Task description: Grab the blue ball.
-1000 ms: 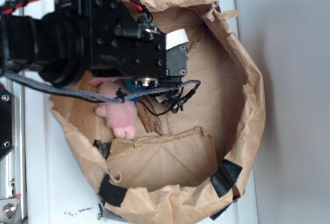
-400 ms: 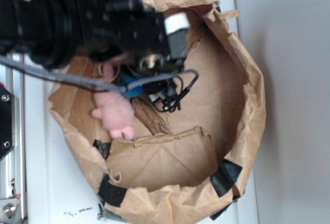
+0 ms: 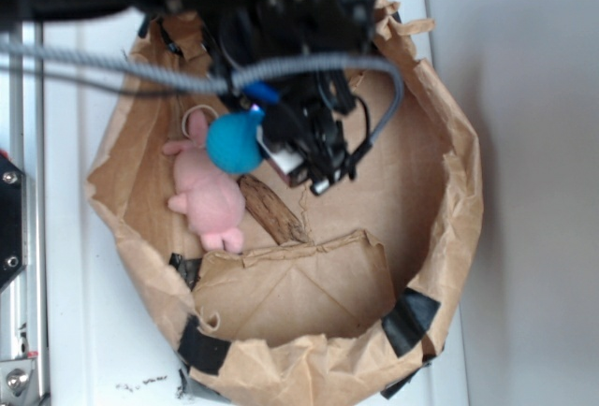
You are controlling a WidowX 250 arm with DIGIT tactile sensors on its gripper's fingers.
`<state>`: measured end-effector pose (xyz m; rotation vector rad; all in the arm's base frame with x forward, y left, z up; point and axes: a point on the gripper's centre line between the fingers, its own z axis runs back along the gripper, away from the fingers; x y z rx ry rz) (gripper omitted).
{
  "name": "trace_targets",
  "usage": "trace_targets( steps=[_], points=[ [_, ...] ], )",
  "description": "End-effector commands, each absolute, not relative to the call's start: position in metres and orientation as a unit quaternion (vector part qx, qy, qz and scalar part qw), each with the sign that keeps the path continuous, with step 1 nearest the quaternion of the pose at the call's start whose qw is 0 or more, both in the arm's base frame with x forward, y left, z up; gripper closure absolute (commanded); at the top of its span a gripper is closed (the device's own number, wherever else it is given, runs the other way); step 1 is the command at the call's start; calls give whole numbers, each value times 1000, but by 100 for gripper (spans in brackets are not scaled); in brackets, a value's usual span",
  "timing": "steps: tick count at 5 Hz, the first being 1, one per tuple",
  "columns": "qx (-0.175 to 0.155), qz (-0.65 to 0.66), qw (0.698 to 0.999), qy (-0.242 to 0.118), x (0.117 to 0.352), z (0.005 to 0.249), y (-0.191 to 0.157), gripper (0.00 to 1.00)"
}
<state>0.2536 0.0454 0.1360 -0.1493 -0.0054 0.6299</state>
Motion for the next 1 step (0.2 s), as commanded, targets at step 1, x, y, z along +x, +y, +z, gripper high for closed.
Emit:
trace_targets(
  steps=[1],
  points=[
    [-91, 308, 946, -47, 257, 158, 63, 100]
  ],
)
